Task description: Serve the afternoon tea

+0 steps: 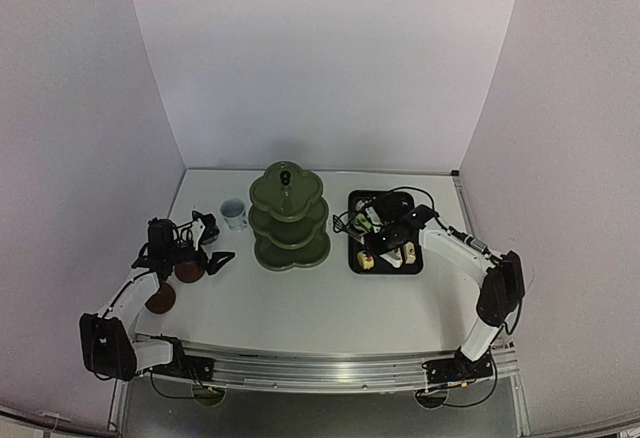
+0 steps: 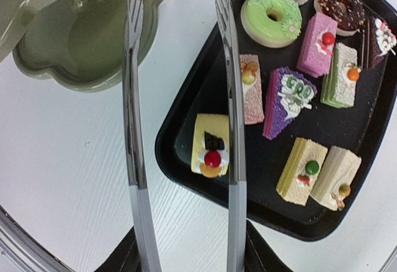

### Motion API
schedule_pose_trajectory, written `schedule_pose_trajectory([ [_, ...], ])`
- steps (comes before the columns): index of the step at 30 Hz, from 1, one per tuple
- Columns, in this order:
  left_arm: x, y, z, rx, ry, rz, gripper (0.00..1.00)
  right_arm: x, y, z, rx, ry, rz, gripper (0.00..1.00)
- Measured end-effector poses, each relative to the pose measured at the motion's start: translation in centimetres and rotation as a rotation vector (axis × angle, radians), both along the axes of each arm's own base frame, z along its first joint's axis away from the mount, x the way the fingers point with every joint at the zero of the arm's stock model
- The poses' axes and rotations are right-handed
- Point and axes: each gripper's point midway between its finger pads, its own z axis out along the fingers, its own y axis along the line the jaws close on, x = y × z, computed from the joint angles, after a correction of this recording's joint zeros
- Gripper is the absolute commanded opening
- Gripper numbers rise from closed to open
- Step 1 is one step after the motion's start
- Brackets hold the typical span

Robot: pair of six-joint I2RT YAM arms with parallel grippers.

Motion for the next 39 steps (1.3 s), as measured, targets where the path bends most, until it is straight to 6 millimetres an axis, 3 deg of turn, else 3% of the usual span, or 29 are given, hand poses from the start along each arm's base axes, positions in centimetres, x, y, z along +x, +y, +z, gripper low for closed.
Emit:
schedule_pose_trajectory([
  [7, 0.0, 0.0, 0.0, -0.001, 0.0, -0.001, 1.0, -4.2, -1.8, 0.6, -0.052, 0.039, -0.034, 0.45],
  [12, -0.1, -0.1, 0.0, -0.003, 0.0, -0.004, 1.0, -6.2, -3.6, 0.3, -0.074, 0.071, -0.083, 0.44],
  [29, -0.1, -0.1, 0.0, 0.0, -0.002, -0.006, 1.0, -8.2, -5.1, -2.7, -0.116, 0.158, -0.147, 0.44],
  [37, -0.1, -0.1, 0.0, 0.0, -0.003, -0.006, 1.0, -8.7, -4.9, -3.0, -0.1, 0.187, -0.148, 0.17],
  [39, -0.1, 0.0, 0.0, 0.0, -0.003, -0.006, 1.0, -8.8, -4.8, -3.1, -0.098, 0.19, -0.147, 0.14],
])
